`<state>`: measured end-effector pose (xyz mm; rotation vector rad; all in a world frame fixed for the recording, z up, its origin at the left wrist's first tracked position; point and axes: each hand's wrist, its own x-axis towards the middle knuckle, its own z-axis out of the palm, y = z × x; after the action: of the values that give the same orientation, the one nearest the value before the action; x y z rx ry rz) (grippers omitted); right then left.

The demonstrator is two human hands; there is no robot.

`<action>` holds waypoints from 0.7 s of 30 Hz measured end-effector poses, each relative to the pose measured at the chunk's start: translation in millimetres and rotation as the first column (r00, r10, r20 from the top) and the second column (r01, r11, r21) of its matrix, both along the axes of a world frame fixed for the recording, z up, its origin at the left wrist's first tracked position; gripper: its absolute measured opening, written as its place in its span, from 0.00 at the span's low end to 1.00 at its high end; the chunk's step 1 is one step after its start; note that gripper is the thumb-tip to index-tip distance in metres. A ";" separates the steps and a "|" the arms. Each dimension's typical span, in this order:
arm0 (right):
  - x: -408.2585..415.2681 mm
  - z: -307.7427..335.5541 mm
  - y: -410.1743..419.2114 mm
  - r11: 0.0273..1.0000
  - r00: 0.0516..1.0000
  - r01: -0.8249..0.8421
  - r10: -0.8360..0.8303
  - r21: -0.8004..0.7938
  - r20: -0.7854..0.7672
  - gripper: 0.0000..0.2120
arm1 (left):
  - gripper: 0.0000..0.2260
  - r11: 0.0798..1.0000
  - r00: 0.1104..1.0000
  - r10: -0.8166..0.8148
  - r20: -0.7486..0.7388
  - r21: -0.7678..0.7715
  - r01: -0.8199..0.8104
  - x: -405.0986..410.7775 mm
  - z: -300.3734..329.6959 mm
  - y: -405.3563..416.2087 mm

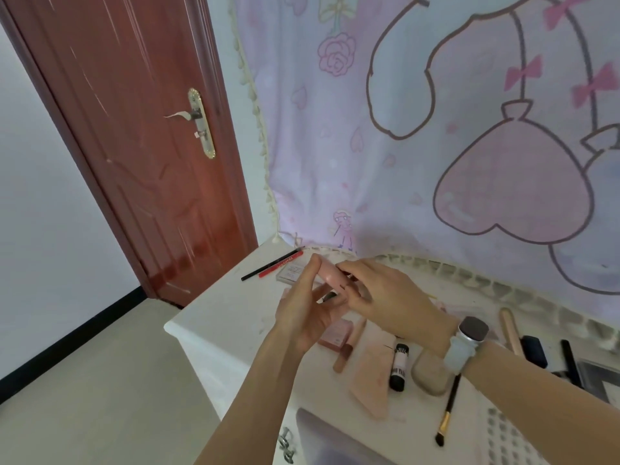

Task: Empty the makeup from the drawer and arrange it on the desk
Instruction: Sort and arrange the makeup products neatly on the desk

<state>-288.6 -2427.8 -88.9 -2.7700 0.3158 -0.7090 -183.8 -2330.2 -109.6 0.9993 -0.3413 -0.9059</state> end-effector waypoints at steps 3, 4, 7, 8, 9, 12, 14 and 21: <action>10.7 -2.6 10.2 0.999 0.999 -0.039 0.039 0.026 0.011 0.16 | 0.19 1.000 1.000 -0.029 -0.003 0.012 0.029 8.3 -2.3 11.3; 17.0 -5.0 14.4 0.998 0.998 -0.058 0.057 0.016 0.019 0.15 | 0.19 0.999 0.999 -0.038 -0.011 0.009 0.038 12.8 -3.2 16.4; 42.2 -9.0 22.4 0.999 0.999 -0.043 0.043 -0.011 0.006 0.15 | 0.19 0.999 0.998 -0.035 -0.050 0.014 0.036 29.5 -5.4 33.3; 50.6 -8.2 22.0 0.999 0.999 -0.035 0.035 0.004 0.005 0.15 | 0.19 0.999 0.997 -0.038 -0.072 0.017 0.040 35.4 -6.5 38.7; 59.0 -6.5 21.4 0.999 0.999 -0.033 0.033 0.022 -0.004 0.15 | 0.20 0.999 0.995 -0.042 -0.093 0.021 0.044 41.8 -8.4 43.8; 79.5 -3.0 23.4 0.991 0.994 -0.091 0.096 0.093 -0.045 0.15 | 0.20 0.997 0.983 -0.059 -0.175 0.037 0.067 63.5 -16.3 56.8; 93.5 -3.7 28.1 0.984 0.992 -0.106 0.114 0.141 -0.053 0.15 | 0.20 0.995 0.971 -0.080 -0.227 0.044 0.092 81.1 -24.8 64.4; 155.4 -28.3 18.8 0.938 0.990 0.046 0.002 0.343 -0.139 0.12 | 0.21 0.950 0.981 0.103 -0.162 0.309 -0.049 127.7 -46.6 76.8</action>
<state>-133.2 -2409.0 -117.2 -2.4842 0.4528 -0.4184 -56.1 -2253.3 -156.2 1.1962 -0.0108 -0.9872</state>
